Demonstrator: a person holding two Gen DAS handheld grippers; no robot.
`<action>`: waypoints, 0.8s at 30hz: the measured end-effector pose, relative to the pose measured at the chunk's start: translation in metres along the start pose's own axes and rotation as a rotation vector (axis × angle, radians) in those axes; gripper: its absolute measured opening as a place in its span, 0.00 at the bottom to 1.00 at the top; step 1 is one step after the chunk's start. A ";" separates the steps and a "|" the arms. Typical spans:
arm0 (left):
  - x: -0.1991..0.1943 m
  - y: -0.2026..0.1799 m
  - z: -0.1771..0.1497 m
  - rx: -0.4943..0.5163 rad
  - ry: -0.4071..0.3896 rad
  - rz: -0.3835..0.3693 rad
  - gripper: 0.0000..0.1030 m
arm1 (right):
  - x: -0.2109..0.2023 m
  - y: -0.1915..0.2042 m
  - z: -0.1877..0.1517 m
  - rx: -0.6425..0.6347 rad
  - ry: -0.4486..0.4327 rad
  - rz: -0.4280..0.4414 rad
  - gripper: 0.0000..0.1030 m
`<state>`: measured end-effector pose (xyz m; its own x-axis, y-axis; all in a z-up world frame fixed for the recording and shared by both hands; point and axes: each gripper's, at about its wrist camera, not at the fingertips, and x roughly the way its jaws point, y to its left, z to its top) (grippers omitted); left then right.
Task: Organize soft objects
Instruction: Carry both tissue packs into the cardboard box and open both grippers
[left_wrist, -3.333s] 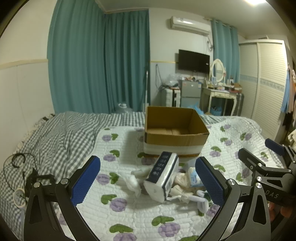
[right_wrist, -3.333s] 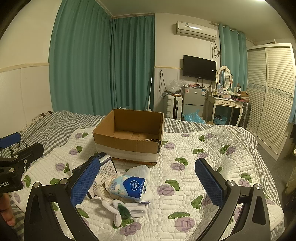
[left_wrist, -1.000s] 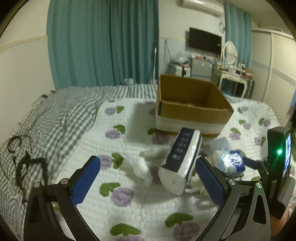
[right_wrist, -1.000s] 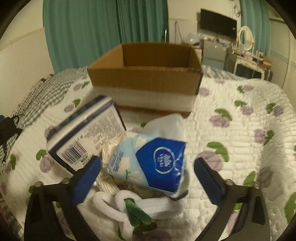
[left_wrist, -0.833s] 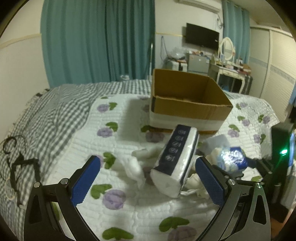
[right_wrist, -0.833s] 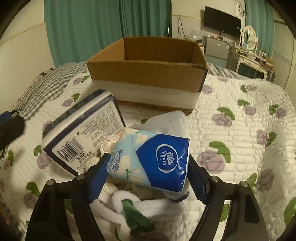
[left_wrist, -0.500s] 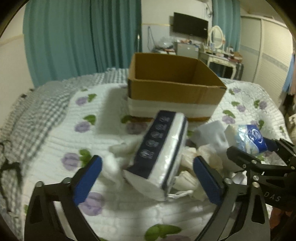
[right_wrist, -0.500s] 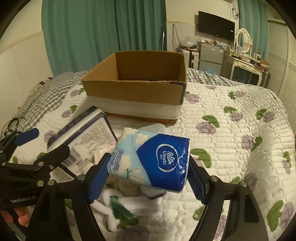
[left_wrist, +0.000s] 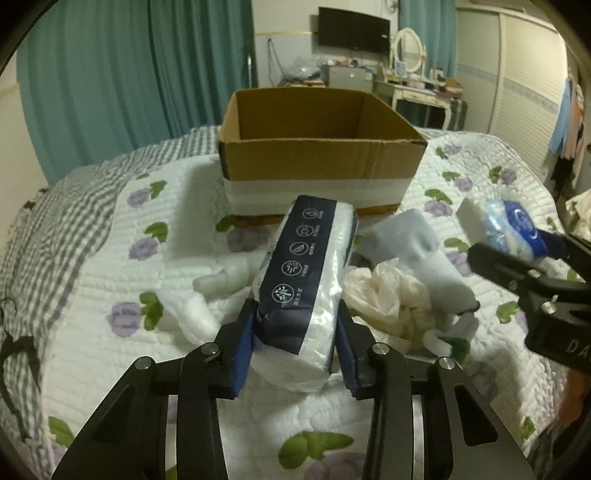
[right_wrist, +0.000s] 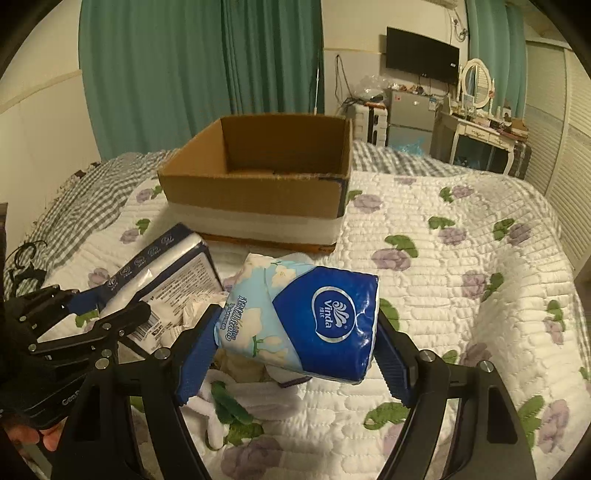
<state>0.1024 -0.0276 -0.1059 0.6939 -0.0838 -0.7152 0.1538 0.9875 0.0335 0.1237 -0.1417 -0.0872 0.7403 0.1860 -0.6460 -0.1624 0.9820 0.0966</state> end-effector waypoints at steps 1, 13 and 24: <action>-0.003 0.000 0.000 0.000 0.000 0.003 0.37 | -0.004 -0.001 0.000 -0.002 -0.006 -0.001 0.75; -0.076 0.004 0.026 -0.022 -0.165 -0.003 0.36 | -0.069 0.005 0.017 -0.040 -0.114 0.019 0.75; -0.115 0.004 0.091 -0.004 -0.290 0.033 0.37 | -0.083 0.011 0.087 -0.112 -0.244 0.021 0.75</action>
<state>0.0868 -0.0261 0.0402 0.8708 -0.0857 -0.4840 0.1255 0.9908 0.0503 0.1174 -0.1429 0.0335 0.8689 0.2225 -0.4421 -0.2409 0.9704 0.0148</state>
